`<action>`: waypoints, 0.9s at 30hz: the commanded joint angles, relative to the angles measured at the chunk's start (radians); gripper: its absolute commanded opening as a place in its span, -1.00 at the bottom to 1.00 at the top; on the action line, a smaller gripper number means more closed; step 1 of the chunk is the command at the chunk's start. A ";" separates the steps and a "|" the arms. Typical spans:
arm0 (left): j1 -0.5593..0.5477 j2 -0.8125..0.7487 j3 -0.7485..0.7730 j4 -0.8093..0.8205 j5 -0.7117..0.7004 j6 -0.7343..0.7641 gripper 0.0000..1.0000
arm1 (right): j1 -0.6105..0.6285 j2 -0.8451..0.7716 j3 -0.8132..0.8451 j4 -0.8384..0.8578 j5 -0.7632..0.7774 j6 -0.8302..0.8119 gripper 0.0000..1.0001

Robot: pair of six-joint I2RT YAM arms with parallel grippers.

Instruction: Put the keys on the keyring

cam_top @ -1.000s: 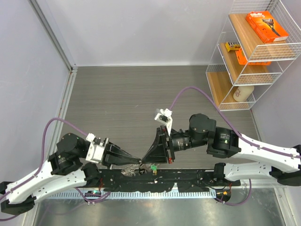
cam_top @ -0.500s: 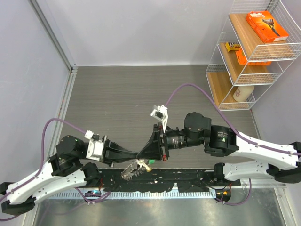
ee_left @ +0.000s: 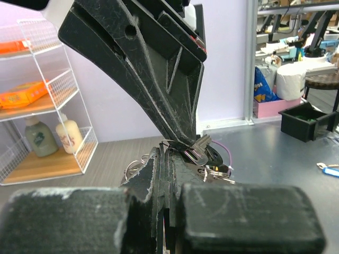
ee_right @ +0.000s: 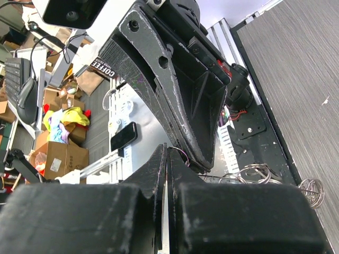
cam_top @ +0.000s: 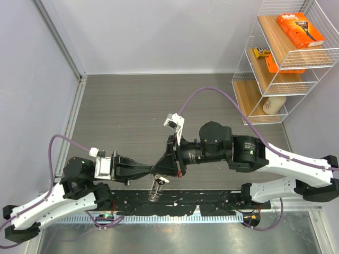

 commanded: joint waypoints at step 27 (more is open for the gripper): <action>0.001 -0.009 -0.131 0.470 -0.131 -0.002 -1.00 | 0.079 0.081 0.240 -0.055 0.152 0.051 -0.25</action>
